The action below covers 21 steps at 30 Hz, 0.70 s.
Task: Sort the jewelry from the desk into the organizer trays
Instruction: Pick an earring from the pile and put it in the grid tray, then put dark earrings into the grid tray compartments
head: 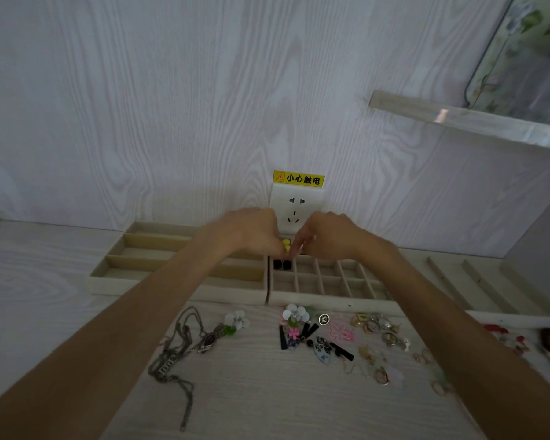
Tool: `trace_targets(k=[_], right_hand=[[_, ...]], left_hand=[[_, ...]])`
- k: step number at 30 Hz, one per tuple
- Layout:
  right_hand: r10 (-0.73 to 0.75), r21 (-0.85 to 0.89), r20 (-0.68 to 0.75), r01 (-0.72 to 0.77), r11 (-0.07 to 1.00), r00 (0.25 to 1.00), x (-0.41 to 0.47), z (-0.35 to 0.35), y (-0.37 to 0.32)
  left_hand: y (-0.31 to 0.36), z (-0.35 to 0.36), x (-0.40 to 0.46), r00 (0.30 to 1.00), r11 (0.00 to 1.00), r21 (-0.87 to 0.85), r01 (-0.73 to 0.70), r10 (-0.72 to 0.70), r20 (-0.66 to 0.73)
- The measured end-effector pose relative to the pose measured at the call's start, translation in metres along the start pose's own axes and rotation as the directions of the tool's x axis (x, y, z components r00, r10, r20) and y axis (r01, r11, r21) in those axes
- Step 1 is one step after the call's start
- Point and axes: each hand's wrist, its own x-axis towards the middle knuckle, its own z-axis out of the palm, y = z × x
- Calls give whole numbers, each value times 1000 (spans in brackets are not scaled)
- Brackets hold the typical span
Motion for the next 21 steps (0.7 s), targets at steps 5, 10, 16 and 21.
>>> trace_targets(k=[5,10,16,21], right_hand=[[-41,175,-39,47,984,998,-46,-18,32],[-31,219,-43,40,975,999,-100,9,47],[9,213,-217,38,976,976,-120,50,32],[3,131,-302,39,991,953,-109,71,18]], left_hand=[[-9,-23,-40,979,993,-89,-75,56,-194],[11,4,-74,976,972,-165,-168,140,-168],[36,49,-82,960,976,-63,-207,190,-203],[55,69,-76,942,982,70,-177,190,-276]])
